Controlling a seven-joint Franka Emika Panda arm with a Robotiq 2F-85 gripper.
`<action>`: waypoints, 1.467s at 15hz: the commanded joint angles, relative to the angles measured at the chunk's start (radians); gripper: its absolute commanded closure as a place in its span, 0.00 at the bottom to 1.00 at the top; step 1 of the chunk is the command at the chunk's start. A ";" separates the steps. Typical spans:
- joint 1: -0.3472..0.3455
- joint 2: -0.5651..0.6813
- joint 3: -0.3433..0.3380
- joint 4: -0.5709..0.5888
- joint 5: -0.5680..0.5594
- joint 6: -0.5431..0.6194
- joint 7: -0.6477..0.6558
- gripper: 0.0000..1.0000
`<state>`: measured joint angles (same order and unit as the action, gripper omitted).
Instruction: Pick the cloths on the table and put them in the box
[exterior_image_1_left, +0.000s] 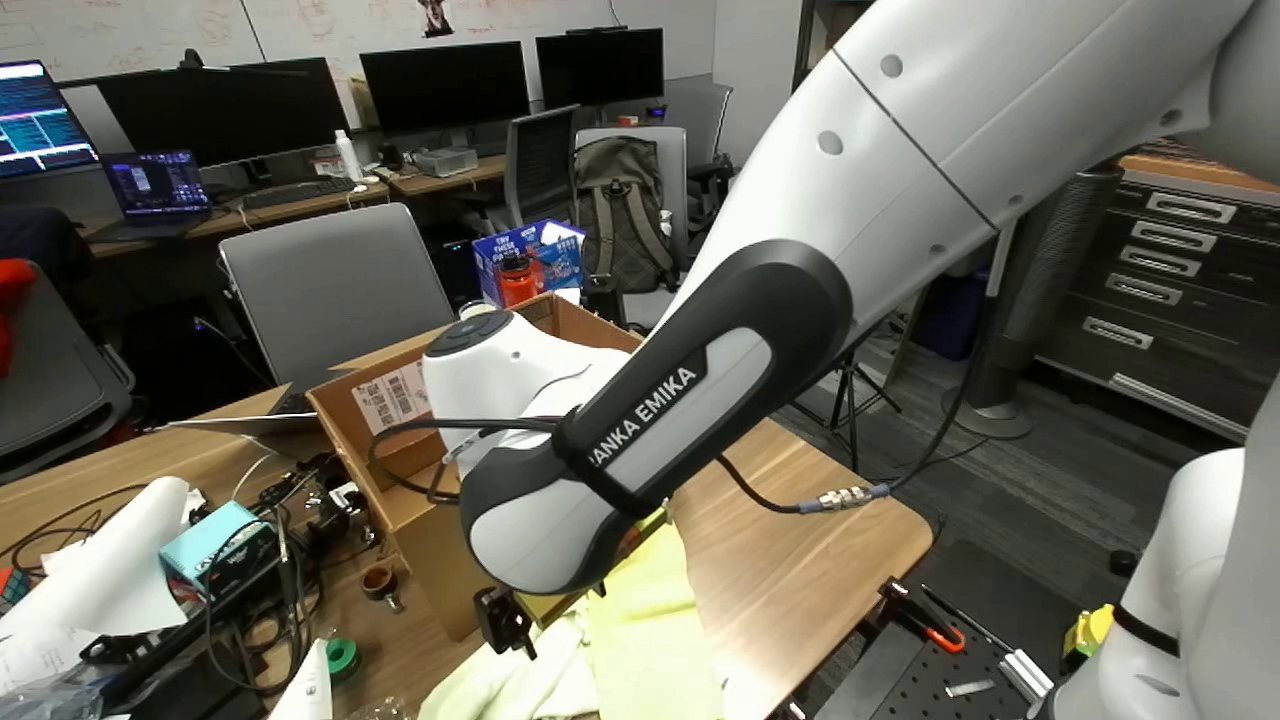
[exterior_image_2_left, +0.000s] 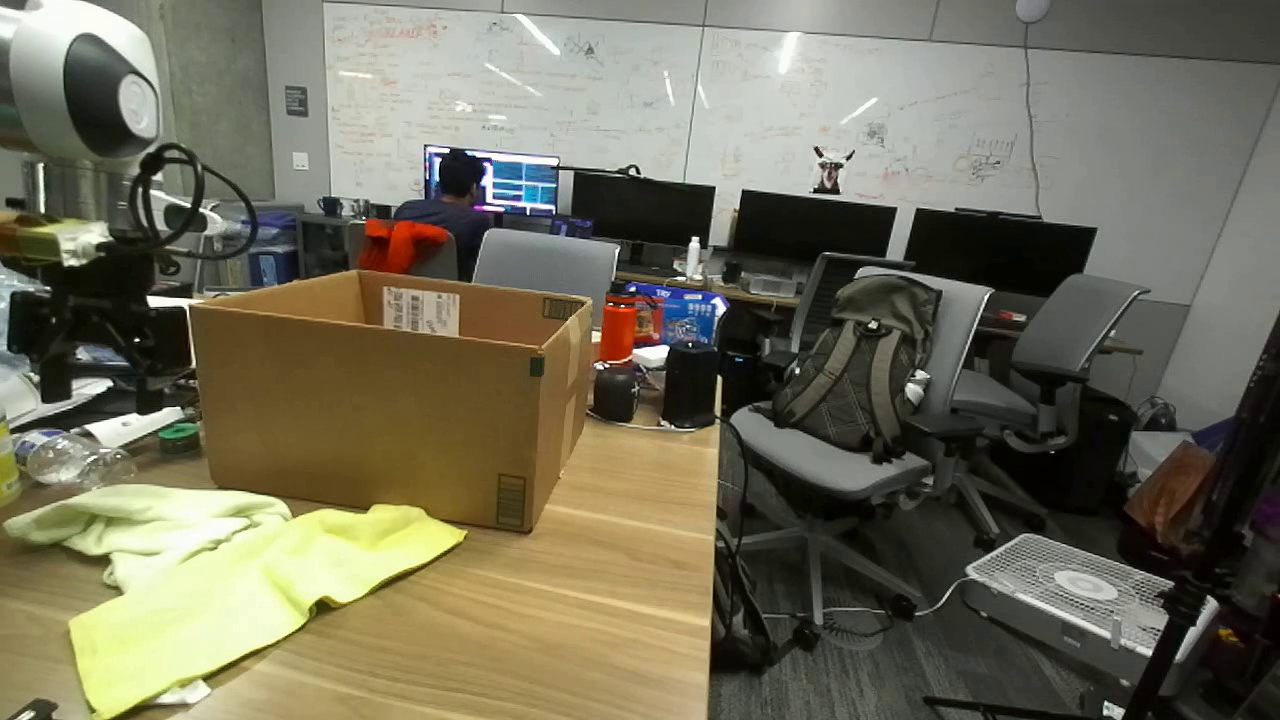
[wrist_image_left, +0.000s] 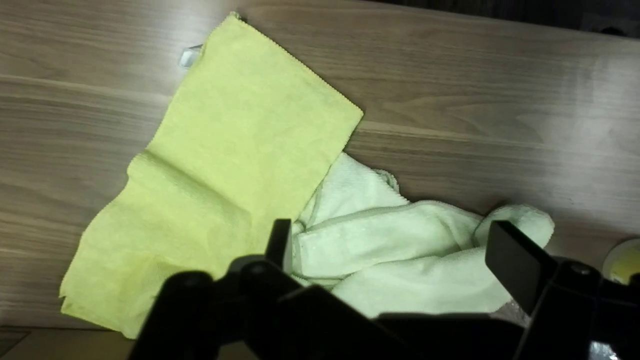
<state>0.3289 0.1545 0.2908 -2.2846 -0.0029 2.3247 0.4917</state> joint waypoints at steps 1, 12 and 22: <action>0.006 0.041 -0.006 0.012 0.021 0.018 -0.034 0.00; 0.005 0.163 -0.024 0.069 0.029 0.070 -0.096 0.00; -0.017 0.254 -0.054 0.122 0.077 0.157 -0.161 0.00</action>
<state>0.3212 0.3808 0.2496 -2.1828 0.0390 2.4494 0.3698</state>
